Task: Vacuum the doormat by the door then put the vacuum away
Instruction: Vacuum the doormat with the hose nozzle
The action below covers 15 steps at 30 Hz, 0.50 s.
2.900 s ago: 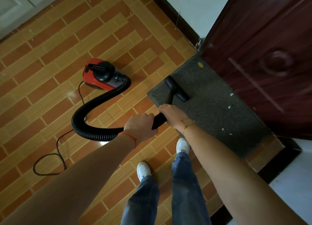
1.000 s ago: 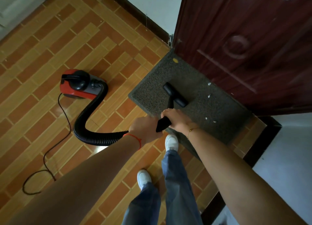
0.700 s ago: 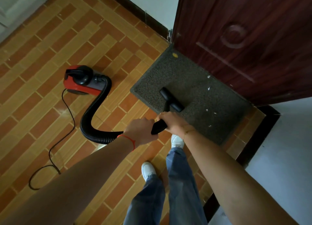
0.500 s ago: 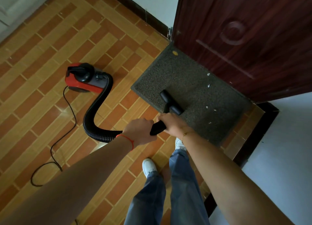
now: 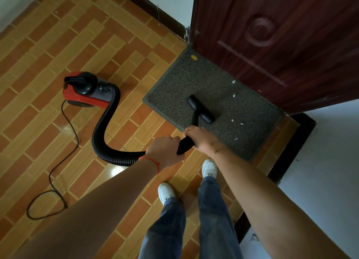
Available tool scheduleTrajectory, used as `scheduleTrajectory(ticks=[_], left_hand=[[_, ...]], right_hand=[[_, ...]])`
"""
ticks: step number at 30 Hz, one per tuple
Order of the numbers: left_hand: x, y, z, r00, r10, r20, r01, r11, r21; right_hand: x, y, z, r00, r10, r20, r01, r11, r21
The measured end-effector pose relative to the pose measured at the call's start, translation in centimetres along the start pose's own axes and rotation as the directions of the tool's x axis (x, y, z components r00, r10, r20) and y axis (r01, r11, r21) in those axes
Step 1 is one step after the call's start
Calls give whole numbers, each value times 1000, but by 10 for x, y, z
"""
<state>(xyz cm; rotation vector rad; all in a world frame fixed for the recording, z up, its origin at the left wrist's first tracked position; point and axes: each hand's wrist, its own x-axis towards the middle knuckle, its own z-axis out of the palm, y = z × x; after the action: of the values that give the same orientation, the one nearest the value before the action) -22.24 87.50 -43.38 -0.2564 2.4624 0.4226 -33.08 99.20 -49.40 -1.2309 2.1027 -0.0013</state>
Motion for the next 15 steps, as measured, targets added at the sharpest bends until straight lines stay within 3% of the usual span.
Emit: scheduleTrajectory(ticks=[15], left_hand=[[118,87,-60,997,-47,-59,40,993,-114]], right_hand=[[16,144,-83,998,-55,5,55,997,-63]])
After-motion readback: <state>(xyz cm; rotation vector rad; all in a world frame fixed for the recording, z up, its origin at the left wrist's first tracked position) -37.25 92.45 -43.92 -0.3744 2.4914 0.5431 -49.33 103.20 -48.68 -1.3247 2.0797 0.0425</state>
